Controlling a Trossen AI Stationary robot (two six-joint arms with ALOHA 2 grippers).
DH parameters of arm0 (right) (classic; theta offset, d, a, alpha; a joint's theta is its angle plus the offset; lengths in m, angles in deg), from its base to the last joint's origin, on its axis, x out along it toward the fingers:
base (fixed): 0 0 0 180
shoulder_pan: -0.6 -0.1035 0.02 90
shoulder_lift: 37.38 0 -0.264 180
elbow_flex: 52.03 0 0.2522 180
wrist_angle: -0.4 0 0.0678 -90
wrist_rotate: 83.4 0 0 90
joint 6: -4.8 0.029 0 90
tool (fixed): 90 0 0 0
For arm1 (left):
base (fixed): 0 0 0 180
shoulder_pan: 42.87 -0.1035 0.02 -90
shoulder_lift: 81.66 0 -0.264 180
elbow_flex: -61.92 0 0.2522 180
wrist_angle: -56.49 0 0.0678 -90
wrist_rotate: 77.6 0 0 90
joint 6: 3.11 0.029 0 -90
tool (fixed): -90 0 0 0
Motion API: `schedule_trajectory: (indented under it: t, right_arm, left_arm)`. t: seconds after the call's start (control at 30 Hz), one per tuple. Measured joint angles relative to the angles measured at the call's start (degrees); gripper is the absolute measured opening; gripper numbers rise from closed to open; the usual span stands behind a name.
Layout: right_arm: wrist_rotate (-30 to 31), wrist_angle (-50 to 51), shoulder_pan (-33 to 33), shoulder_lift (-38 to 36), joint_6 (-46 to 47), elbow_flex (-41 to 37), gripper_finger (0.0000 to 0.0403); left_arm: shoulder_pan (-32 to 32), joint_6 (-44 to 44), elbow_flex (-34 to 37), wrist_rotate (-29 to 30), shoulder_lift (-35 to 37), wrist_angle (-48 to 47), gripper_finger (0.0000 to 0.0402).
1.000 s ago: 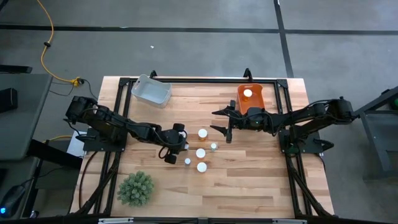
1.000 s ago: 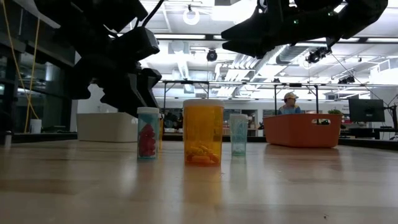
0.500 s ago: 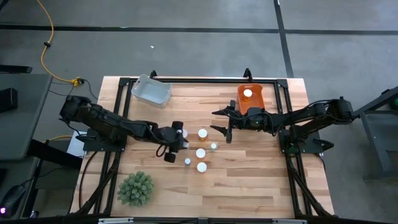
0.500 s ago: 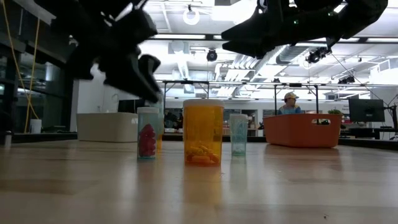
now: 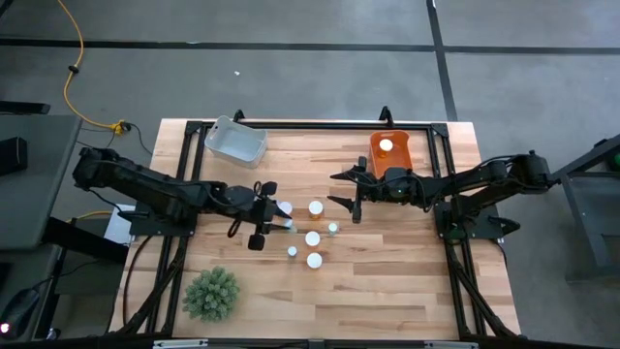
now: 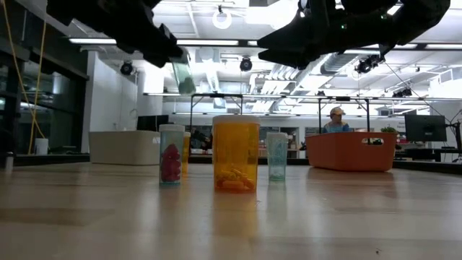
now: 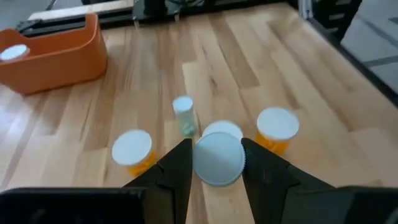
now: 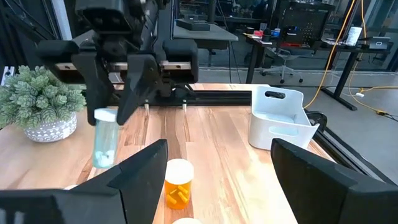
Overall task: Pick and place medicine bottles into bin by pill shape (circle, oval)
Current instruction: Put the top left blue tablet bottle into the gray bin
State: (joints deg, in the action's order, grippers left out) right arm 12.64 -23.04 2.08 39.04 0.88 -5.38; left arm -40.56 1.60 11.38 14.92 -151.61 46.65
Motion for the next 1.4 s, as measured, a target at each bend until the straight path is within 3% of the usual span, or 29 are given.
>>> schedule_trajectory:
  t: [0.1,0.3,0.47,0.53,0.77,0.93,1.13,1.4]
  right_arm:
    - [0.0,0.2,0.0,0.0,0.0,0.0,0.0279]
    - [0.0,0.2,0.0,0.0,0.0,0.0,0.0279]
    - [0.0,0.2,0.0,0.0,0.0,0.0,0.0279]
    - [0.0,0.2,0.0,0.0,0.0,0.0,0.0279]
    - [0.0,0.2,0.0,0.0,0.0,0.0,0.0279]
    - [0.0,0.6,0.0,0.0,0.0,0.0,0.0279]
    - [0.0,0.8,0.0,0.0,0.1,0.0,0.0279]
    - [0.0,1.0,0.0,0.0,0.7,0.0,0.0279]
  left_arm:
    - [-0.5,0.0,0.4,4.2,-0.1,1.3,0.011]
    - [-4.2,-2.1,0.4,22.1,0.0,1.6,0.011]
    - [-11.8,-1.5,0.4,36.0,0.2,1.5,0.011]
    - [-16.6,-1.5,-0.1,38.0,0.2,0.5,0.011]
    - [-35.3,-10.3,-2.5,30.5,-0.8,-10.1,0.0111]
    - [-44.0,-14.7,-2.5,24.3,-2.9,-13.9,0.0111]
    - [-47.4,-16.8,-2.5,20.6,-6.4,-15.7,0.0111]
    - [-47.3,-17.2,-2.5,20.3,-11.7,-16.2,0.0111]
